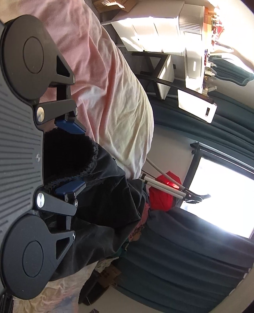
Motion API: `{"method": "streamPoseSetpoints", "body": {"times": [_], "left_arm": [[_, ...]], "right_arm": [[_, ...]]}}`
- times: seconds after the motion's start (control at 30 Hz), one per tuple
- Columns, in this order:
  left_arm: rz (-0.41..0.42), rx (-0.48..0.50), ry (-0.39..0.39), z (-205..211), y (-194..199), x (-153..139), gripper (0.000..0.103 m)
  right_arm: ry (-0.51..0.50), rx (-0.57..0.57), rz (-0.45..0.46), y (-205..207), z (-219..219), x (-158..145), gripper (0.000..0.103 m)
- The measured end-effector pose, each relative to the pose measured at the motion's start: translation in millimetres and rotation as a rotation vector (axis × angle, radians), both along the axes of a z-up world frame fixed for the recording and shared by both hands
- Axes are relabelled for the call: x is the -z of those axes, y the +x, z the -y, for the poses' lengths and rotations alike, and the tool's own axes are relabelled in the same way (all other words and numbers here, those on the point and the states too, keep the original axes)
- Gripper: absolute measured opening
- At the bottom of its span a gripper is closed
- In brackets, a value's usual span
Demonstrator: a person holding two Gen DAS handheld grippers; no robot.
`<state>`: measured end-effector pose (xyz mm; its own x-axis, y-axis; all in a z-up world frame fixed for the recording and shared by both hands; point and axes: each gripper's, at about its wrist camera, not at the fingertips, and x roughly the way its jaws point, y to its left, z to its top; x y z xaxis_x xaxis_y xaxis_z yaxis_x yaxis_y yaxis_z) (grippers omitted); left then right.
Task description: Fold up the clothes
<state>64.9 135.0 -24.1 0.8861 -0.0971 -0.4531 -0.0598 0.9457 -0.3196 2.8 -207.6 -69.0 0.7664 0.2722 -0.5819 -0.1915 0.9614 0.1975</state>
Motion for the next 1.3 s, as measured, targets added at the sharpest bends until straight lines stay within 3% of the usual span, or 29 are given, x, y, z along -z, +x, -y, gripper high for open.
{"method": "streamPoseSetpoints", "body": {"times": [0.1,0.37,0.53,0.63,0.7,0.73,0.93,1.13,1.3], "left_arm": [[0.018,0.020,0.016,4.9,5.0,1.9,0.076],[-0.030,-0.042,0.037,9.4,42.6,28.4,0.082],[-0.090,-0.040,0.039,7.1,62.0,48.8,0.076],[-0.095,-0.052,0.015,1.2,68.6,56.0,0.057],[-0.094,-0.066,-0.027,-7.5,69.7,56.2,0.020],[-0.088,-0.082,-0.063,-15.1,69.0,54.6,0.018],[-0.085,-0.161,-0.317,-57.1,65.2,53.6,0.017],[-0.132,-0.192,-0.327,-59.7,66.4,67.2,0.021],[-0.129,-0.216,-0.326,-61.1,61.1,67.4,0.037]], "right_arm": [[0.061,-0.006,0.051,-3.5,5.8,-6.2,0.025],[0.295,0.073,0.141,-0.4,33.2,-15.3,0.079],[0.388,0.189,0.047,15.3,51.4,-1.5,0.079],[0.446,0.214,-0.039,27.0,57.9,13.1,0.079],[0.468,0.220,-0.073,31.7,58.4,19.5,0.079],[0.479,0.220,-0.085,33.8,58.1,22.3,0.079],[0.572,0.209,-0.162,47.1,53.0,42.1,0.079],[0.542,0.215,-0.285,79.3,38.7,70.1,0.079],[0.630,0.203,-0.302,94.7,40.9,86.0,0.082]]}}
